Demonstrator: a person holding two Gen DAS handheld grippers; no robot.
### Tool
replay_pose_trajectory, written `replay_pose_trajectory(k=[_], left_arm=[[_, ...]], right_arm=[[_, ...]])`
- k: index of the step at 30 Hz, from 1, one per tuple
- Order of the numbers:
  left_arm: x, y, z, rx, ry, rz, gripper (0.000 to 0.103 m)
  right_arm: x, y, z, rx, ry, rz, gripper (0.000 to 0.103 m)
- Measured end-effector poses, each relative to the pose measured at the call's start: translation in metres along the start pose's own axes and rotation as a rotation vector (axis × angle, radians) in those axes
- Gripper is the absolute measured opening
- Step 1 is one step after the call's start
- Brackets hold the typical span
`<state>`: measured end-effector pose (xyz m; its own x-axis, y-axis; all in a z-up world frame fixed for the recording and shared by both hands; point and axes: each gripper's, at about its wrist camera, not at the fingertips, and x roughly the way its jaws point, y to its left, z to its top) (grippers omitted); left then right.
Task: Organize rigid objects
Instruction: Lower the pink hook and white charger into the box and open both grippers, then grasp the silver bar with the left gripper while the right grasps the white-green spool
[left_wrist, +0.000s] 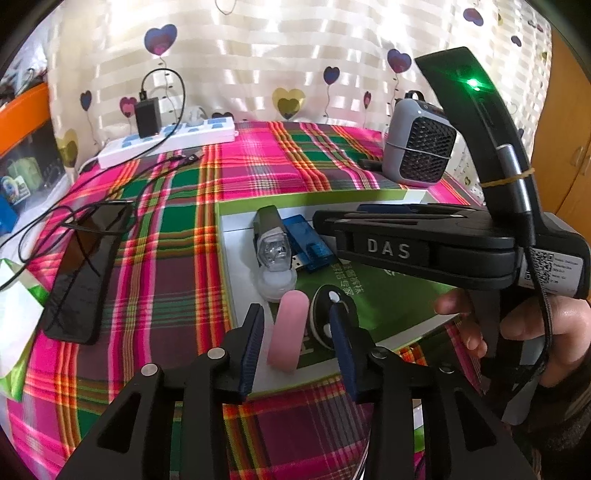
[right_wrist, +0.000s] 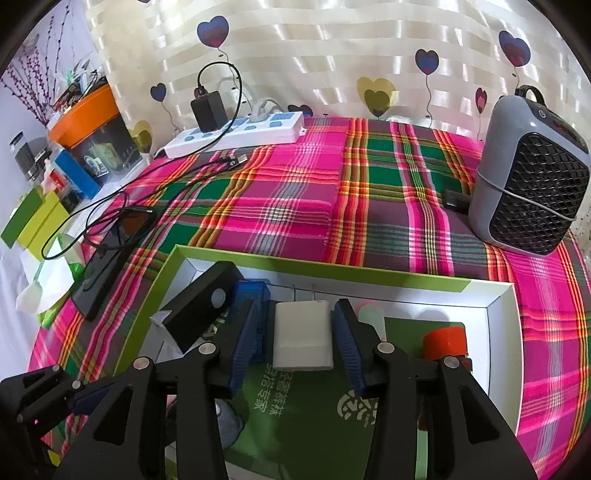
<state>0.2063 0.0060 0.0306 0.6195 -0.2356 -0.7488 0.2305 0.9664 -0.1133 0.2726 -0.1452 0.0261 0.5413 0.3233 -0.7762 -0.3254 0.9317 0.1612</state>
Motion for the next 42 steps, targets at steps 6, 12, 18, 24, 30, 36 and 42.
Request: replay_pose_trajectory(k=[6,12,18,24,30,36,42], left_arm=[[-0.015,0.001,-0.006,-0.008,-0.024,-0.005,0.036],[-0.031,0.001,-0.017,-0.010,-0.037,-0.014,0.036],[-0.048,0.004,-0.030,-0.020,-0.049,-0.020,0.036],[-0.061,0.006,-0.046,-0.025,-0.046,-0.041,0.036],[-0.064,0.002,-0.063,-0.003,-0.020,-0.068,0.036],[-0.066,0.002,-0.075,-0.008,-0.004,-0.086,0.036],[-0.068,-0.003,-0.086,0.007,0.015,-0.104,0.036]], right_arm=[[-0.015,0.002,-0.006,0.011,-0.021,0.000,0.047],[-0.038,0.007,-0.017,0.000,-0.053,0.014,0.048],[-0.059,0.011,-0.034,0.000,-0.074,0.025,0.048],[-0.075,0.014,-0.055,0.014,-0.085,0.042,0.048],[-0.084,0.019,-0.074,0.016,-0.080,0.058,0.048],[-0.088,0.022,-0.092,0.024,-0.072,0.062,0.048],[-0.087,0.027,-0.107,0.038,-0.055,0.072,0.048]])
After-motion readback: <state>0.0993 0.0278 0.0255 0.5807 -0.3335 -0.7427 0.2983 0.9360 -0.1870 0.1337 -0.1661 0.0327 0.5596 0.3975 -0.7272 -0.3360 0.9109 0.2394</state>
